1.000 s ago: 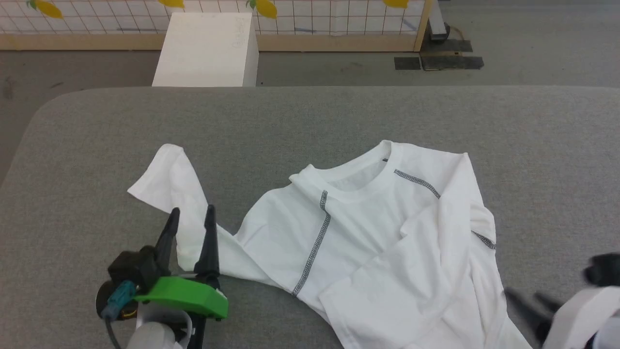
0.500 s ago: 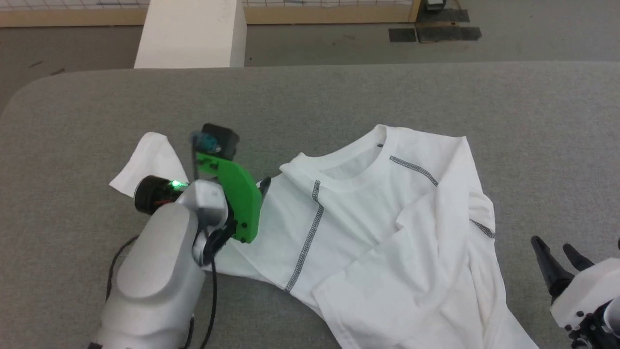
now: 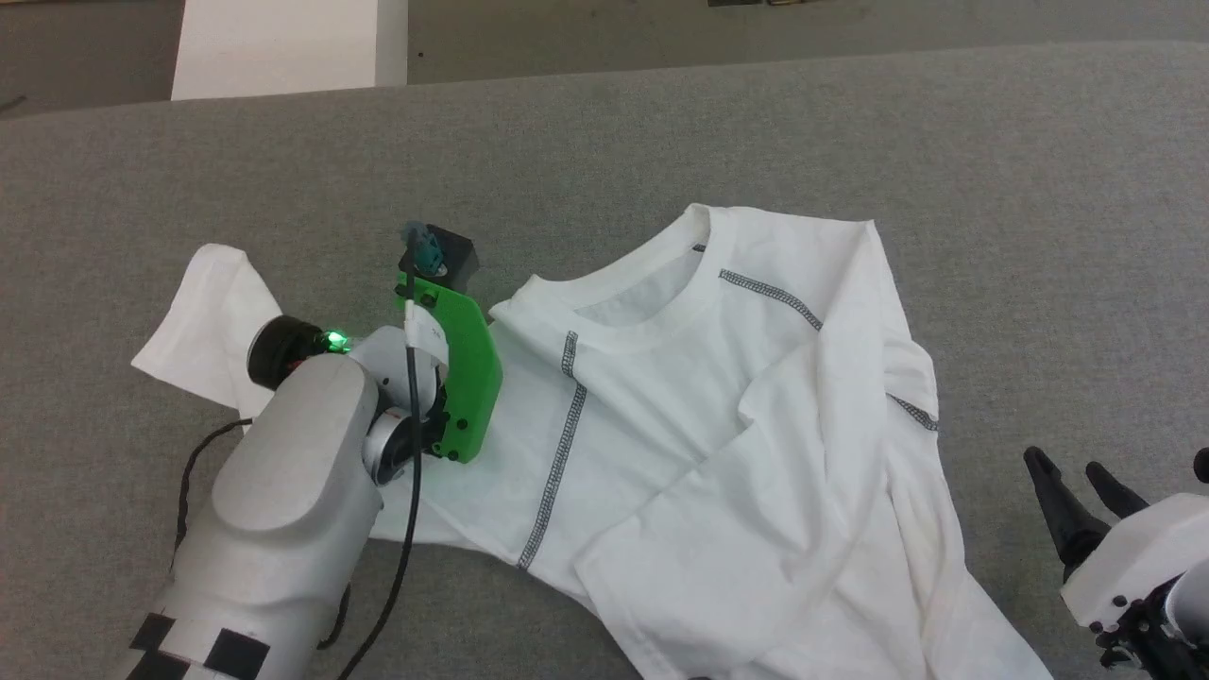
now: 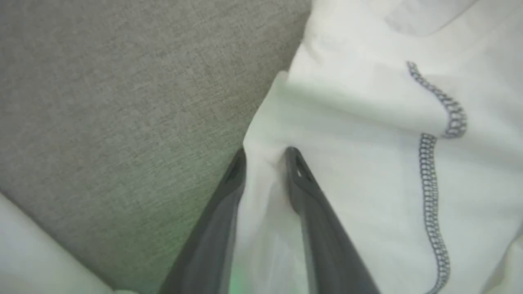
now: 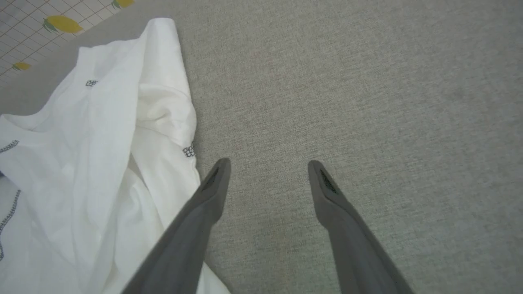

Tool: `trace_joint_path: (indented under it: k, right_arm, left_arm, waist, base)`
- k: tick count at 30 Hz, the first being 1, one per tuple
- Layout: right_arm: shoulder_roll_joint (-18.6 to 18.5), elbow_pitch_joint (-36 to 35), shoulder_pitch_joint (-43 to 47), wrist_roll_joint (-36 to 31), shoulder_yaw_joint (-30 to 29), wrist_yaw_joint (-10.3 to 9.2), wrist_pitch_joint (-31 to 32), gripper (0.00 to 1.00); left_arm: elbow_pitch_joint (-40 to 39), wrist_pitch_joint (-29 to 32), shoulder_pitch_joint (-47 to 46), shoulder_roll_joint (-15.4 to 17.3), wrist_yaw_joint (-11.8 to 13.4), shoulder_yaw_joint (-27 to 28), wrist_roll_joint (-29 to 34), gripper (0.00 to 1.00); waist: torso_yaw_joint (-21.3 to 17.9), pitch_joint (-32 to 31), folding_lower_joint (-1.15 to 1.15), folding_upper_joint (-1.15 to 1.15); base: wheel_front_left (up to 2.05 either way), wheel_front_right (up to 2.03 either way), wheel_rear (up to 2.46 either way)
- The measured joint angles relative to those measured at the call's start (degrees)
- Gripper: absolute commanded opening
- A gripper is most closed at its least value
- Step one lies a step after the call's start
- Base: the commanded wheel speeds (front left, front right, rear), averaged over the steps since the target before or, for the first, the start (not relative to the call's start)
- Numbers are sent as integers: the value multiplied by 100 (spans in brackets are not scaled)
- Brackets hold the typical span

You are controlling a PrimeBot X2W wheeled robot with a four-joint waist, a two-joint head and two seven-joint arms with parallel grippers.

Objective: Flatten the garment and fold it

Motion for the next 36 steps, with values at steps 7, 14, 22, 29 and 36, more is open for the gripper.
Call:
trace_joint_path:
  k: [7, 14, 22, 29, 36]
  right_arm:
    - [-19, -259, -437, -202, 160, 0, 88, 100]
    - [-757, -159, -1769, -727, 1087, 1, 833, 100]
    - [-1662, 1066, -3412, -1272, 2666, 1, 1712, 100]
    - [-1738, 2183, -4307, -1543, 3208, 0, 1769, 100]
    - [-1887, 2809, -4861, -1436, 4043, 0, 2045, 100]
  left_arm:
    - [-310, -716, 299, -24, 36, 446, -503, 0]
    - [-1326, -1330, 895, -41, 178, 805, -835, 0]
    - [-2237, -1524, 1317, -146, 260, 751, -909, 0]
    - [-2730, -1591, 1476, -152, 337, 749, -911, 0]
    - [-2936, -1628, 1575, -145, 387, 753, -918, 0]
  waist:
    - [52, -9, 0, 0]
    - [211, 39, 0, 0]
    - [486, 353, 0, 0]
    - [679, 741, 0, 0]
    - [810, 1101, 0, 0]
  base:
    - [0, 0, 0]
    - [0, 0, 0]
    - [0, 0, 0]
    - [0, 0, 0]
    - [0, 0, 0]
